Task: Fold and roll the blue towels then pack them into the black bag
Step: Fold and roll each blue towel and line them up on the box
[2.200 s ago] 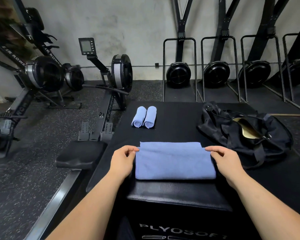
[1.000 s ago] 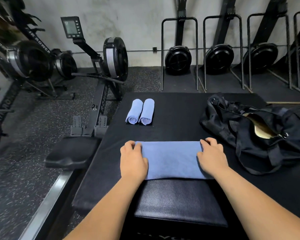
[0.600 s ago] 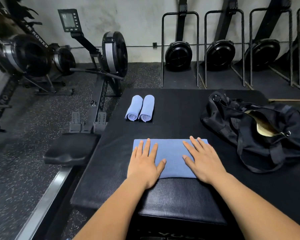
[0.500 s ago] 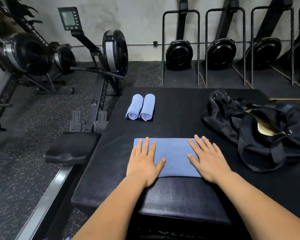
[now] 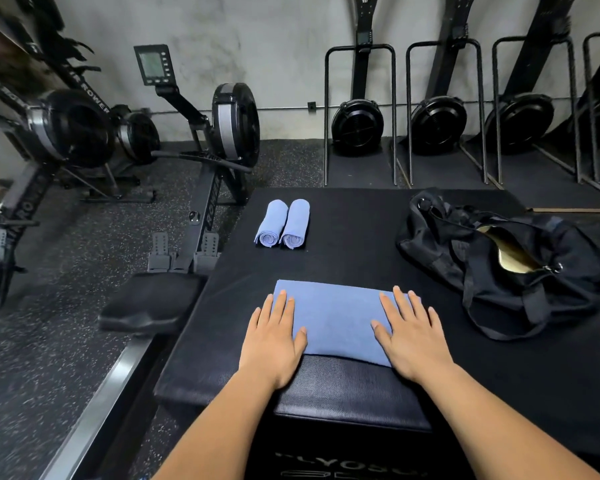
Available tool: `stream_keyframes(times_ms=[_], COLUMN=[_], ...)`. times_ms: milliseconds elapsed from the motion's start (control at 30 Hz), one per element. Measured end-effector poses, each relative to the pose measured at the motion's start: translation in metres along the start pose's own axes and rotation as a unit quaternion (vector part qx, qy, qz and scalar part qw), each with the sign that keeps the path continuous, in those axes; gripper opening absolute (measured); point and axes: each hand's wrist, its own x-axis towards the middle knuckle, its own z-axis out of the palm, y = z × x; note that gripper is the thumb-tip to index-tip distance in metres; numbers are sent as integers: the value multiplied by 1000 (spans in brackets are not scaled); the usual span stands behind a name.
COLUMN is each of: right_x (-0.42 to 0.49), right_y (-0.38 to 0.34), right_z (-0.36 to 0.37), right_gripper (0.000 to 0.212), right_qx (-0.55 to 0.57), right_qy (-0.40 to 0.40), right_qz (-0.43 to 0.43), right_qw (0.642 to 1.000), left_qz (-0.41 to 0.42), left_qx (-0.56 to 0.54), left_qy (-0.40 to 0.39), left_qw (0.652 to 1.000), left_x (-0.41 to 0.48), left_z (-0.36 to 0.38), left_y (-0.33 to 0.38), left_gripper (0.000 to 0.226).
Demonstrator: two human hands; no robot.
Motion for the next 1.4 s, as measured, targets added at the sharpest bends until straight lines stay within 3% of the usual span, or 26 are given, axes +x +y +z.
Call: stream_keyframes(times_ms=[100, 233, 300, 400, 500, 633, 700, 833, 933, 1000, 1067, 1233, 1400], right_x=[-18, -32, -31, -32, -40, -52, -54, -39, -24, -21, -22, -38, -53], right_y=[-8, -15, -17, -18, -29, -74, -94, -86, -44, -30, -34, -77, -100], right_z=[3, 1, -7, 0, 6, 3, -1, -12, -7, 0, 5, 17, 24], right_gripper=[71, 69, 66, 70, 80, 66, 66, 69, 88, 84, 76, 79, 62], right_qx=[-1, -23, -54, -36, 2, 94, 136, 88, 6, -1, 4, 44, 88], right_qy=[6, 23, 57, 25, 8, -13, -41, -4, 18, 4, 10, 42, 83], right_qz=[39, 74, 0, -178, -125, 29, 52, -45, -150, -164, -138, 6, 70], right_qw=[999, 997, 997, 983, 992, 995, 989, 995, 988, 986, 990, 998, 990], left_qz=[-12, 50, 73, 92, 90, 75, 72, 71, 68, 68, 69, 94, 259], left_qx=[-18, -10, -5, -15, -40, -66, -73, -82, -85, -89, -94, -88, -31], left_qy=[53, 91, 89, 86, 90, 85, 82, 80, 81, 82, 84, 111, 98], left_qw=[998, 995, 993, 992, 991, 991, 991, 991, 991, 990, 990, 985, 960], left_x=[-19, -27, -30, -35, -35, -31, -30, -30, -31, -31, -31, -32, -40], left_z=[-2, -2, -1, 0, -1, 1, 2, 3, 2, 1, 0, -3, -7], left_y=[-3, 0, 1, -1, -2, -5, -5, -6, -5, -4, -4, -3, 2], left_gripper=[77, 67, 63, 61, 61, 63, 63, 62, 61, 61, 62, 60, 60])
